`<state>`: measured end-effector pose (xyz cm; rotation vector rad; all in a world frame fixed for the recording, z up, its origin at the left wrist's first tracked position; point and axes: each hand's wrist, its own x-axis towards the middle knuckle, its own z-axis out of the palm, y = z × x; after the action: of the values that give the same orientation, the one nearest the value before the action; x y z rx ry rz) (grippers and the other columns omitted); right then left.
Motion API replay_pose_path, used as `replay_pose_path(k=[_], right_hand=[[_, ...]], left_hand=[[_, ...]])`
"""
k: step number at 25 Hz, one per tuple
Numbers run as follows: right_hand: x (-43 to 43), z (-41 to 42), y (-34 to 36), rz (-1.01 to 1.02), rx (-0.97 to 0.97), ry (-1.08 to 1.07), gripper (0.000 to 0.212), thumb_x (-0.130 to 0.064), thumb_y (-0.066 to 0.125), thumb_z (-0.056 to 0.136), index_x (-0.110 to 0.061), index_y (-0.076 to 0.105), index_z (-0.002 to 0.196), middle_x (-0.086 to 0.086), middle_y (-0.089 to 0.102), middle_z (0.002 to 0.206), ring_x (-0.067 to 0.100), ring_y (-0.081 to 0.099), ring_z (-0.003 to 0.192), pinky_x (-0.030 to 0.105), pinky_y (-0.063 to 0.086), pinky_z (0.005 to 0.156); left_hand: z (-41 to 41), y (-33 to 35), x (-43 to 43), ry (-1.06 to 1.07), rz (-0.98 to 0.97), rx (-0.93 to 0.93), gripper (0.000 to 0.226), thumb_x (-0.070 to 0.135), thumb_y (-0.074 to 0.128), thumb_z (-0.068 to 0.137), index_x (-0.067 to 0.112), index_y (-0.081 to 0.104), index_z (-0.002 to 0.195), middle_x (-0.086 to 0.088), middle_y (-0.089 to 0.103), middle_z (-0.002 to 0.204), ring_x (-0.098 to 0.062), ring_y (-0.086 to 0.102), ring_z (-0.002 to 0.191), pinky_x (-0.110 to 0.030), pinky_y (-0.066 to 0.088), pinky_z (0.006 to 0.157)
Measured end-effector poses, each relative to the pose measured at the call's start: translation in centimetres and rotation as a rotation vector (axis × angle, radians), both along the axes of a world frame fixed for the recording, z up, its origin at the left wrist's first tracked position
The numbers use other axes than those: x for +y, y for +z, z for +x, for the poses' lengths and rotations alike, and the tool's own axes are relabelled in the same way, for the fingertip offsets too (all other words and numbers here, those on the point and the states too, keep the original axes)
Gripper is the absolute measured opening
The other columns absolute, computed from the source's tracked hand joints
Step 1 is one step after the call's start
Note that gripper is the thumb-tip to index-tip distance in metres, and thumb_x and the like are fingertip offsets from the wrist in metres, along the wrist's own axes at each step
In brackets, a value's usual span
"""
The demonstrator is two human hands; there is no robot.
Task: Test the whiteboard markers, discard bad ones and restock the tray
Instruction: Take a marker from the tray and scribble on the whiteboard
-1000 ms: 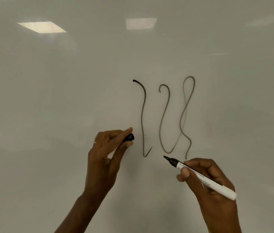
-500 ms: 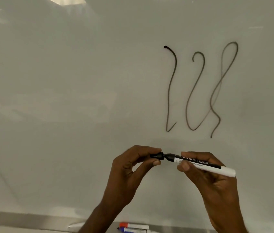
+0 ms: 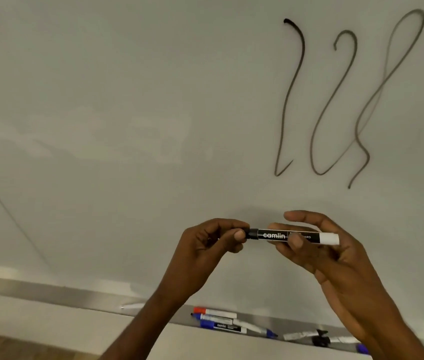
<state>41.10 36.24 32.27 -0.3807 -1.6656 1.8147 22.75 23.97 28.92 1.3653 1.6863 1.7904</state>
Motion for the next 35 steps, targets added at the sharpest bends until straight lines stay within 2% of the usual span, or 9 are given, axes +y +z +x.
replay_pose_path(k=[4, 8, 14, 18, 22, 25, 28, 30, 35], right_hand=[[-0.3, -0.8, -1.2, -0.146, 0.048, -0.022, 0.028, -0.013, 0.067, 0.079, -0.001, 0.069, 0.104, 0.016, 0.075, 0.108, 0.027, 0.071, 0.108, 0.031, 0.054, 0.094], [-1.3, -2.3, -2.7, -0.168, 0.03, -0.03, 0.026, -0.012, 0.063, 0.084, -0.001, 0.067, 0.108, 0.014, 0.075, 0.108, 0.025, 0.071, 0.107, 0.031, 0.054, 0.095], [-4.9, -7.2, -7.3, -0.343, -0.004, 0.042, 0.03, -0.014, 0.06, 0.085, 0.0, 0.064, 0.112, 0.014, 0.075, 0.11, 0.024, 0.071, 0.108, 0.028, 0.055, 0.093], [-5.9, -12.1, -11.6, -0.387, -0.217, 0.162, 0.039, -0.024, 0.074, 0.069, -0.009, 0.074, 0.104, 0.011, 0.075, 0.11, 0.024, 0.071, 0.107, 0.033, 0.054, 0.095], [-7.5, -18.1, -17.5, -0.082, -0.511, 0.114, 0.015, -0.016, 0.074, 0.084, -0.021, 0.079, 0.097, -0.001, 0.078, 0.099, 0.021, 0.071, 0.098, 0.024, 0.059, 0.074], [-10.8, -22.9, -22.8, 0.202, -0.596, 0.167, 0.019, -0.011, 0.074, 0.086, -0.029, 0.077, 0.09, -0.016, 0.077, 0.087, 0.012, 0.071, 0.09, 0.019, 0.055, 0.071], [-14.5, -28.1, -27.3, 0.412, -0.631, 0.217, 0.027, -0.004, 0.075, 0.083, -0.031, 0.072, 0.088, -0.021, 0.074, 0.085, -0.004, 0.068, 0.086, 0.002, 0.047, 0.072], [-16.8, -31.6, -29.8, 0.477, -0.649, 0.213, 0.025, 0.0, 0.073, 0.082, -0.024, 0.073, 0.091, -0.014, 0.075, 0.088, -0.003, 0.069, 0.085, 0.009, 0.052, 0.076], [-20.9, -38.2, -34.2, 0.546, -0.7, 0.183, 0.019, -0.001, 0.069, 0.085, -0.017, 0.071, 0.095, -0.005, 0.073, 0.094, 0.008, 0.069, 0.09, 0.027, 0.058, 0.084]], left_hand=[[-0.2, -1.0, -0.9, 0.01, -0.016, -0.086, 0.022, 0.019, 0.07, 0.084, 0.015, 0.076, 0.106, -0.008, 0.079, 0.09, -0.021, 0.076, 0.083, -0.025, 0.06, 0.08], [-0.3, -1.9, -2.1, 0.048, -0.036, -0.172, 0.02, 0.007, 0.068, 0.087, 0.005, 0.075, 0.106, -0.012, 0.078, 0.089, -0.018, 0.075, 0.078, -0.024, 0.06, 0.077], [-3.1, -4.6, -6.7, 0.171, -0.132, -0.201, 0.028, 0.028, 0.068, 0.085, 0.011, 0.076, 0.106, -0.008, 0.078, 0.089, -0.018, 0.075, 0.08, -0.026, 0.06, 0.08], [-8.1, -9.7, -10.7, 0.207, -0.301, -0.177, 0.026, 0.031, 0.067, 0.09, 0.015, 0.075, 0.109, -0.004, 0.077, 0.097, -0.014, 0.073, 0.088, -0.022, 0.058, 0.081], [-14.9, -16.3, -15.3, 0.344, -0.431, -0.101, 0.02, 0.031, 0.068, 0.092, 0.022, 0.076, 0.108, 0.005, 0.077, 0.1, -0.008, 0.071, 0.094, -0.029, 0.058, 0.087], [-20.2, -20.2, -18.6, 0.357, -0.534, -0.034, 0.018, 0.026, 0.069, 0.092, 0.021, 0.076, 0.108, 0.009, 0.076, 0.103, -0.002, 0.07, 0.096, -0.019, 0.056, 0.088], [-25.7, -23.9, -21.7, 0.335, -0.674, 0.005, 0.017, 0.024, 0.071, 0.09, 0.019, 0.076, 0.106, 0.004, 0.076, 0.104, -0.007, 0.07, 0.095, -0.025, 0.057, 0.089], [-29.0, -25.9, -23.7, 0.345, -0.749, 0.01, 0.017, 0.021, 0.074, 0.087, 0.019, 0.077, 0.104, 0.002, 0.076, 0.102, -0.007, 0.07, 0.093, -0.027, 0.057, 0.089], [-34.6, -29.0, -26.3, 0.382, -0.888, 0.073, 0.018, 0.014, 0.071, 0.088, 0.016, 0.077, 0.105, -0.002, 0.073, 0.104, -0.009, 0.063, 0.093, -0.008, 0.042, 0.076]])
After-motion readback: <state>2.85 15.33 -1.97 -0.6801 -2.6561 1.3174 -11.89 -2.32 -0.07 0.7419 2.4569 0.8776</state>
